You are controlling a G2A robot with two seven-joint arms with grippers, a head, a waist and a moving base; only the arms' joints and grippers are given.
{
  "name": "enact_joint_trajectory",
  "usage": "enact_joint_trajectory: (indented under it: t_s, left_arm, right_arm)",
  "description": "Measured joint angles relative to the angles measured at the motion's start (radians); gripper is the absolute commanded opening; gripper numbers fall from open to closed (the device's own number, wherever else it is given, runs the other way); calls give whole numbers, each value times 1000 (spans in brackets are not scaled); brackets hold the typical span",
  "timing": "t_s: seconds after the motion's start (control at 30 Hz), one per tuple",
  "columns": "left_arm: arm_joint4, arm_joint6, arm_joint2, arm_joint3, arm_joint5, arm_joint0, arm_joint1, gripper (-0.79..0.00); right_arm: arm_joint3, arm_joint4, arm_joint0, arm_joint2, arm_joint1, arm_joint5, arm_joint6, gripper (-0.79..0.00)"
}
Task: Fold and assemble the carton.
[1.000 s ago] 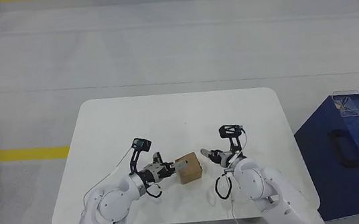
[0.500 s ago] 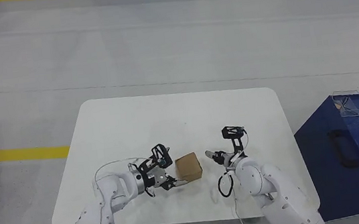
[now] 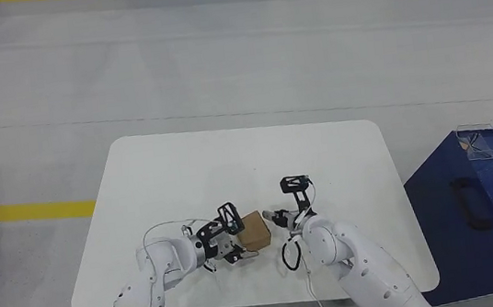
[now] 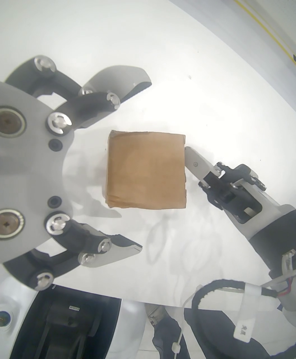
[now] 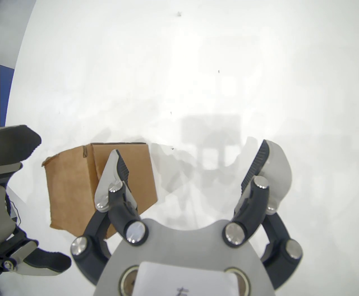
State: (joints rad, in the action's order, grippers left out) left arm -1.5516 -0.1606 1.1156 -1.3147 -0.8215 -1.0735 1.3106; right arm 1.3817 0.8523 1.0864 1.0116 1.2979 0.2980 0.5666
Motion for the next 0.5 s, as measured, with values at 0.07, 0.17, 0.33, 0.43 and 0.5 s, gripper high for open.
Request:
enact_joint_trajectory:
  t_s: [0.07, 0.17, 0.33, 0.43, 0.5]
  left_arm:
    - [2, -1, -5, 5, 5, 2, -1, 0]
    - [-6, 0, -17, 12, 19, 8, -1, -259]
    - [1, 9, -41, 40, 16, 28, 1, -468]
    - [5, 15, -55, 51, 16, 37, 3, -631]
    - [10, 19, -60, 58, 16, 42, 3, -785]
  right_arm:
    - [0, -11, 0, 14, 0, 3, -3, 0]
    - [3, -17, 3, 35, -2, 4, 0, 0]
    - [16, -20, 16, 65, -5, 9, 4, 0]
    - [22, -19, 23, 77, -6, 10, 4, 0]
    - [26, -18, 26, 82, -6, 10, 5, 0]
